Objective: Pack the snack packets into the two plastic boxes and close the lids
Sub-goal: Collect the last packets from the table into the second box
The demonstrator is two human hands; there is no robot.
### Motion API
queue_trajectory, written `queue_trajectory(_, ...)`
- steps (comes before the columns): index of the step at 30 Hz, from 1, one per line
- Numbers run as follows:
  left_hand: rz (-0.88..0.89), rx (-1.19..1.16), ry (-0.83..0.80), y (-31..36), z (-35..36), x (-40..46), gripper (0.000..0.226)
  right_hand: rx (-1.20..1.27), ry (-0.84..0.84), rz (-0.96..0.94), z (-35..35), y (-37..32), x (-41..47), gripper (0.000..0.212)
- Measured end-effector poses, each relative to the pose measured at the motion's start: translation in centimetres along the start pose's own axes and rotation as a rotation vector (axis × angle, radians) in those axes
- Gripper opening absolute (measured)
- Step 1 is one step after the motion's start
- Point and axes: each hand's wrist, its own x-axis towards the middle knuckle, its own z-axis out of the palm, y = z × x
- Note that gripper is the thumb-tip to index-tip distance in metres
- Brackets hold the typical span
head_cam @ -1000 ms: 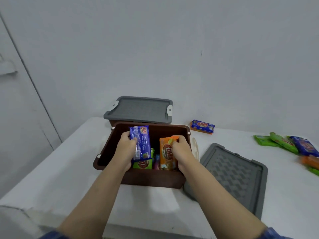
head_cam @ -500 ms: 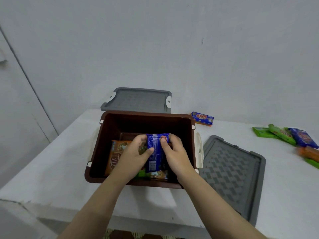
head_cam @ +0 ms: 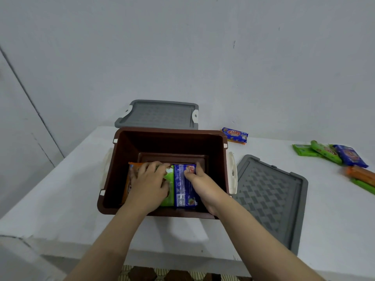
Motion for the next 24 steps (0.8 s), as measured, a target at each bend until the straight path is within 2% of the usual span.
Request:
queue_trajectory(2,0.020,-0.010,-0.011,-0.2,0.0,0.1,0.051,-0.099,0.055,-0.012,0.1,-0.3,0.2,0.049)
queue_trajectory(6,0.020,-0.014,-0.065,-0.1,0.0,0.7,0.053,-0.458,0.196,-0.039,0.3,-0.9,1.0,0.048)
queue_trajectory(10,0.015,-0.021,-0.104,-0.1,-0.2,1.0,0.054,-0.542,0.204,-0.180,0.6,-1.0,1.2,0.056)
queue_trajectory(12,-0.011,-0.035,-0.130,-0.1,0.0,1.1,0.053,-0.669,0.178,-0.209,0.6,-0.9,1.3,0.047)
queue_trajectory(16,-0.167,-0.016,-0.179,0.2,-0.1,1.0,0.046,-0.738,0.206,-0.205,0.3,-0.9,1.9,0.037)
queue_trajectory(21,-0.154,0.015,-0.242,0.1,-0.3,2.0,0.046,-0.794,0.188,-0.152,0.2,-1.7,1.9,0.048)
queue_trajectory(24,-0.176,-0.014,-0.245,0.4,-0.9,3.0,0.050,-1.000,0.322,-0.284,0.2,-2.6,1.1,0.044)
